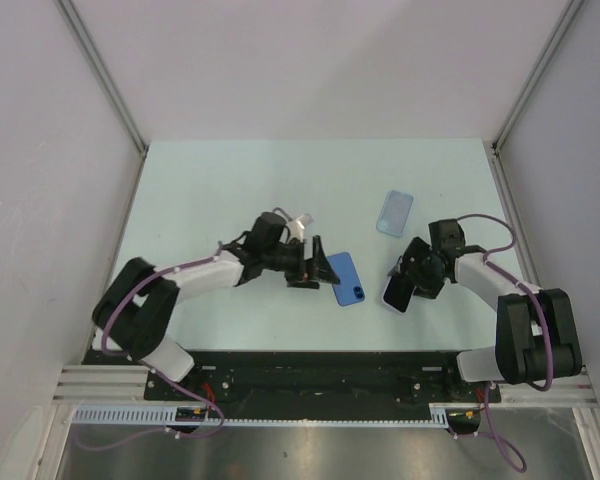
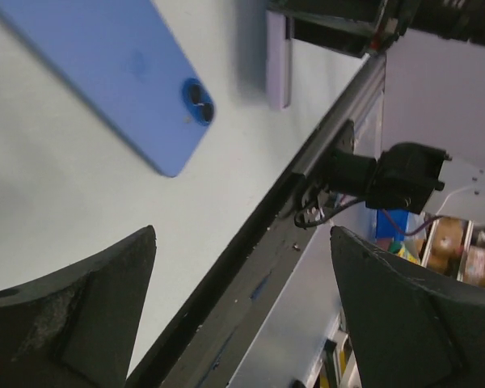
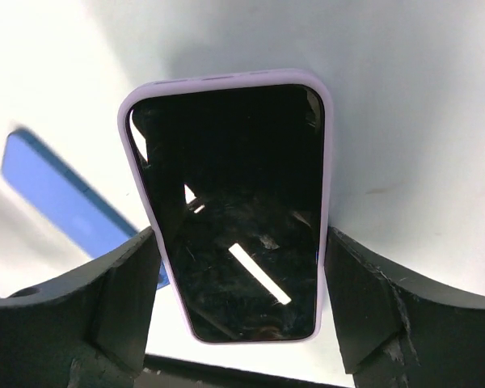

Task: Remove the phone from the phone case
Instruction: Pick up the phone at the corner of the board.

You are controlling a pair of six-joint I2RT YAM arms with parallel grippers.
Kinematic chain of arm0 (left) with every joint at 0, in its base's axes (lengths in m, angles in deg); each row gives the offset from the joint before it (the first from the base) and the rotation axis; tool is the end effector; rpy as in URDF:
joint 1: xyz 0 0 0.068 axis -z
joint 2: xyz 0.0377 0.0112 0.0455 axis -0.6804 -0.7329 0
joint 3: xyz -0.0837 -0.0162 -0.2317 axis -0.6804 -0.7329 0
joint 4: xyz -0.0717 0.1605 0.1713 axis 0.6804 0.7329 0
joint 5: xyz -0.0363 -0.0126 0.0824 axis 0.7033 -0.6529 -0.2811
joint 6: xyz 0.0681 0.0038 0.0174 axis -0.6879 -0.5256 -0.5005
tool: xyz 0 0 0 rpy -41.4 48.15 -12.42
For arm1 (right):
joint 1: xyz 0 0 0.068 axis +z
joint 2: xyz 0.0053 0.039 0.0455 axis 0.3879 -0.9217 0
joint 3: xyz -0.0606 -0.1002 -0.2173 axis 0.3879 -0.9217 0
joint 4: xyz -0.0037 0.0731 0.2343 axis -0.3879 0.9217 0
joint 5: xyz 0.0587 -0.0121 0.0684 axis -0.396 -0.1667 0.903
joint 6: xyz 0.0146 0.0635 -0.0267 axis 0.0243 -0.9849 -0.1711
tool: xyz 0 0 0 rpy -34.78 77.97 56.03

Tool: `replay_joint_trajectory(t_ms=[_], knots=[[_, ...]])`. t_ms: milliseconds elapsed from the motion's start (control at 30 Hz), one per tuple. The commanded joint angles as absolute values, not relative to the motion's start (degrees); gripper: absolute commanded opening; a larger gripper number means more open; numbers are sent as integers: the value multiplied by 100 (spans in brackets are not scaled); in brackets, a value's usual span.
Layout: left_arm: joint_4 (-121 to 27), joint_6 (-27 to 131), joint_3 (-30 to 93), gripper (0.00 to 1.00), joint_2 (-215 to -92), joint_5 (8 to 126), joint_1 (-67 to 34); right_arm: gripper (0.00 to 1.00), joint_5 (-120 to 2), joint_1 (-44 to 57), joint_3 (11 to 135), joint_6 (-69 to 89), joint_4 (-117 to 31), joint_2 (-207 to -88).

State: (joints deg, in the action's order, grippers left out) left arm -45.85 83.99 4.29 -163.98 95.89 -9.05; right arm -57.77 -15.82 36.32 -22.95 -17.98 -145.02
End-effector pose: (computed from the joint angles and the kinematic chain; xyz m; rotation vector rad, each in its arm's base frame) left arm 0.2357 -0.1999 0.1683 0.1781 2.5207 -1.3830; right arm 0.2389 0.0382 0.1282 0.7334 2.6742 0.4352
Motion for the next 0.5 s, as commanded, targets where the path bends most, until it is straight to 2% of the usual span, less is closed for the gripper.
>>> replay_joint_trajectory(t_ms=[0, 267, 467], knots=[[-5748, 8858, 1082, 93, -17169, 9873, -150, 42, -4825, -1369, 3568, -2835, -2403, -14573], [-5775, 8796, 1820, 90, -18119, 9214, 441, 41, -4228, -1263, 3577, -3169, -2809, -14713], [-5846, 8796, 2102, 82, -18567, 9003, 652, 40, -3928, -1280, 3568, -3266, -2932, -14626]])
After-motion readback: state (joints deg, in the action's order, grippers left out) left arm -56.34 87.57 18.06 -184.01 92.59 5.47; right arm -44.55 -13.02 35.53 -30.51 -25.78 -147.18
